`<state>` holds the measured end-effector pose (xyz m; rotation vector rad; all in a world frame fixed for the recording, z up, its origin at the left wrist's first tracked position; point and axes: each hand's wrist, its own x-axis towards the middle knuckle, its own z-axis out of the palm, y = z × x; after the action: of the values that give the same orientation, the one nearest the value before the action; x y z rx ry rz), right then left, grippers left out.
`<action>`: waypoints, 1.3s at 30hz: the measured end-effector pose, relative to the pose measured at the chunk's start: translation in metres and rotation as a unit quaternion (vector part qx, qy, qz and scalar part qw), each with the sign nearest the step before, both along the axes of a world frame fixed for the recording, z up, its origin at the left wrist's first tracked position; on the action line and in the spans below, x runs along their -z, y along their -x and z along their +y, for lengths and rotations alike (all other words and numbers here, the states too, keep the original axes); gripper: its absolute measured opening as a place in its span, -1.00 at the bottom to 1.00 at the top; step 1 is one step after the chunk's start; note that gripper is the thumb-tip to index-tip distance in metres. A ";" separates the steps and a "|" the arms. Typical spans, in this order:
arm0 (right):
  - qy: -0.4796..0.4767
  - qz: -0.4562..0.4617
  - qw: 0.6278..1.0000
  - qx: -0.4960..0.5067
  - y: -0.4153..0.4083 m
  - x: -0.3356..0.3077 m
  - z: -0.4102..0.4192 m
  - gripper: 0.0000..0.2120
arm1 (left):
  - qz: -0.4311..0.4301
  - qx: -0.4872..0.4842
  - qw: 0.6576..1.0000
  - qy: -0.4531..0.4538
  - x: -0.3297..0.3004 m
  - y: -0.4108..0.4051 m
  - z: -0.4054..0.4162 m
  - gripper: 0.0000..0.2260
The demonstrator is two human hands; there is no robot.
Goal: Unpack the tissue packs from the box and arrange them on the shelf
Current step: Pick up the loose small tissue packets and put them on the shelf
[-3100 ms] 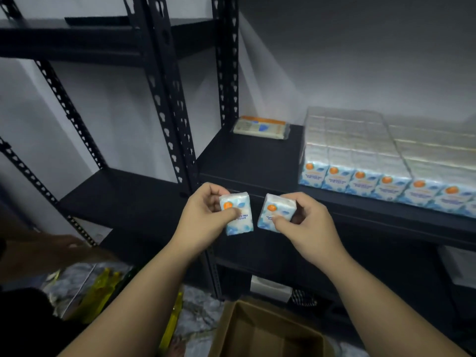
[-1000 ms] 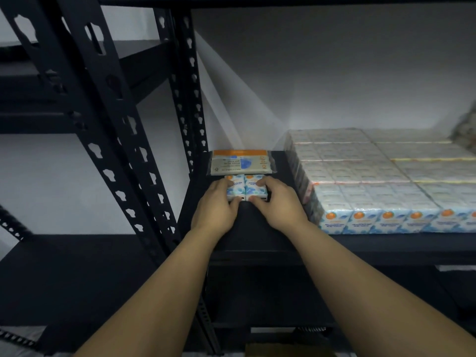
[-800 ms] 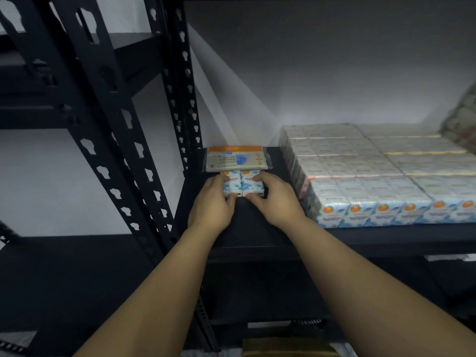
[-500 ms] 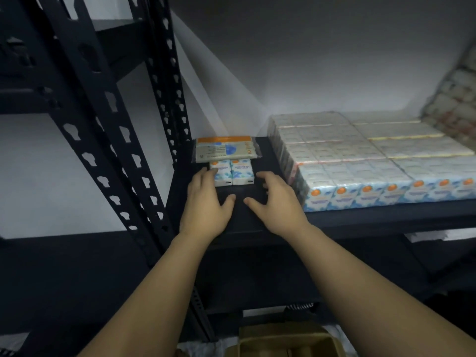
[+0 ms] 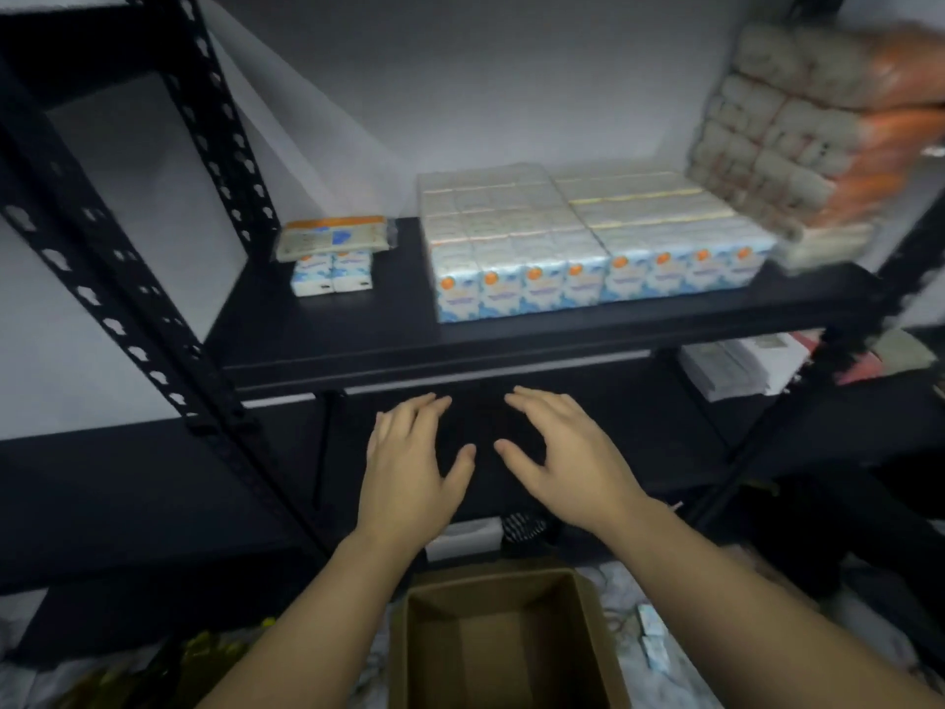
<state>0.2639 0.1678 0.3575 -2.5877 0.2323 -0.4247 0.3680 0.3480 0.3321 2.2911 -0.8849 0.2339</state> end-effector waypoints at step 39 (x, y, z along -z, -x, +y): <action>-0.147 0.304 0.914 0.226 0.335 0.224 -0.242 -0.42 | 0.244 0.181 0.887 -0.347 0.224 0.223 -0.241 -0.32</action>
<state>-0.0715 -0.0738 0.1332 -2.2735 1.0377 0.2710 0.1448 0.1074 0.1086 2.5388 -1.2197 -0.9284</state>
